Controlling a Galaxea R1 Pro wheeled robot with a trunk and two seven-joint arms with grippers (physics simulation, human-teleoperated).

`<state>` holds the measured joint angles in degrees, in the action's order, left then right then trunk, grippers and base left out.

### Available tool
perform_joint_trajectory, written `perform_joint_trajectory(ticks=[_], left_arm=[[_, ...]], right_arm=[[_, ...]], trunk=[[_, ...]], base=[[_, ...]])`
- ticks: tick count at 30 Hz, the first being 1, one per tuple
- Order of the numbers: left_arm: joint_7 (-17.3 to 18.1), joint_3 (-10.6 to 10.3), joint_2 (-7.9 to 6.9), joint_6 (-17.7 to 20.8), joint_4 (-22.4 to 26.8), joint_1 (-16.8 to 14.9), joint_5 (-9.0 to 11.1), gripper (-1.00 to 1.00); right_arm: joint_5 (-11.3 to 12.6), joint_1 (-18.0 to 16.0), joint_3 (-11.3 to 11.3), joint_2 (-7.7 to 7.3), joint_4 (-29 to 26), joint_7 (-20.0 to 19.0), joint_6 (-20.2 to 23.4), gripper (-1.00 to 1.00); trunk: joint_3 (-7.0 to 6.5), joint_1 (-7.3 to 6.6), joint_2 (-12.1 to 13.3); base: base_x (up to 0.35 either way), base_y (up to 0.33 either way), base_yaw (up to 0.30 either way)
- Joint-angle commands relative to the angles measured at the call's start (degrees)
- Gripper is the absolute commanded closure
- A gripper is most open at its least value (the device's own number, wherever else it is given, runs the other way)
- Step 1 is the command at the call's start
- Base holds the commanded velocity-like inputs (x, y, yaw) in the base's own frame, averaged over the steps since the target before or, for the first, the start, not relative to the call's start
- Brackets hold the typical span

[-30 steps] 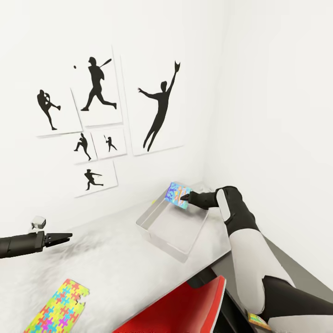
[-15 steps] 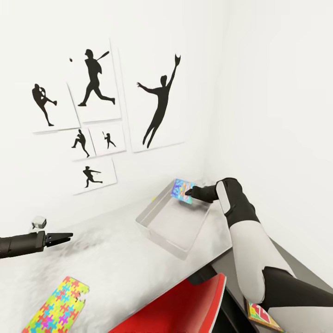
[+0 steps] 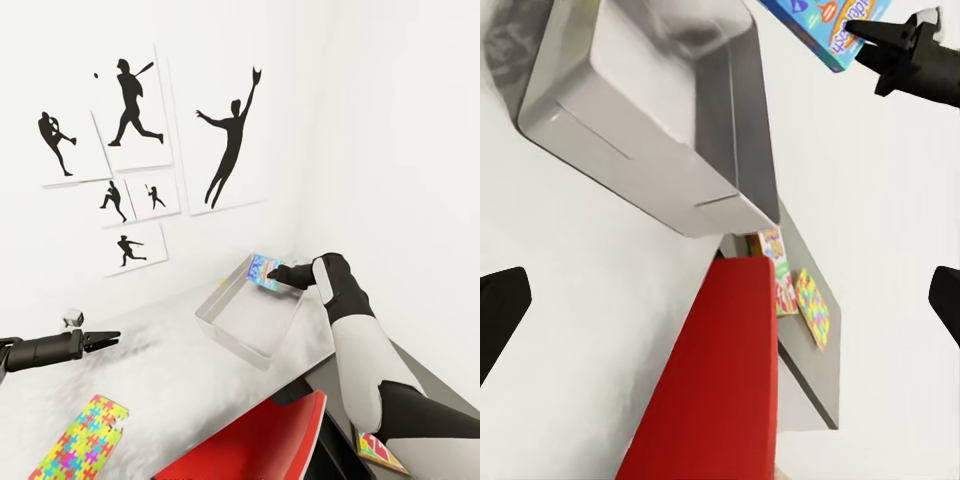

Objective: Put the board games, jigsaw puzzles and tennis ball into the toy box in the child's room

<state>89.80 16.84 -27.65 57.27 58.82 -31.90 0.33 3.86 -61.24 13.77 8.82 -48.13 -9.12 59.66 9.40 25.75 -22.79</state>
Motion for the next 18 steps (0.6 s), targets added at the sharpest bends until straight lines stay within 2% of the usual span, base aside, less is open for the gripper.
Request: perform_joint_trajectory(ticks=[1,3,8,10,18], left_arm=[[0.2,0.03,0.1,0.64,0.14,-0.06,0.05,-1.0],[0.2,0.08,0.22,0.75,0.36,-0.22,0.32,-1.0],[0.2,0.12,0.66,1.26,0.56,-2.13,4.4,-1.0],[0.2,0.12,0.57,1.31,0.58,-2.53,5.42,-1.0],[0.2,0.12,0.28,1.26,0.59,-3.68,6.02,-1.0]], right_arm=[[0.52,-0.08,0.37,0.03,-0.04,0.17,0.32,1.0],[0.66,-0.09,0.55,-0.03,-0.04,0.12,0.34,1.0],[0.85,-0.31,0.87,-0.19,-0.04,0.06,0.34,1.0],[0.81,-1.06,0.89,-0.25,0.11,0.08,0.34,1.0],[0.71,-5.19,0.9,-1.5,5.2,0.25,-0.05,1.0]], trunk=[[0.22,0.03,-0.13],[0.41,0.03,-0.13],[0.88,0.03,-0.13],[1.06,0.03,-0.13],[1.82,0.03,-0.13]], base=[[0.0,0.0,0.0],[0.0,0.0,0.0],[0.0,0.0,0.0],[0.0,0.0,0.0],[0.0,0.0,0.0]])
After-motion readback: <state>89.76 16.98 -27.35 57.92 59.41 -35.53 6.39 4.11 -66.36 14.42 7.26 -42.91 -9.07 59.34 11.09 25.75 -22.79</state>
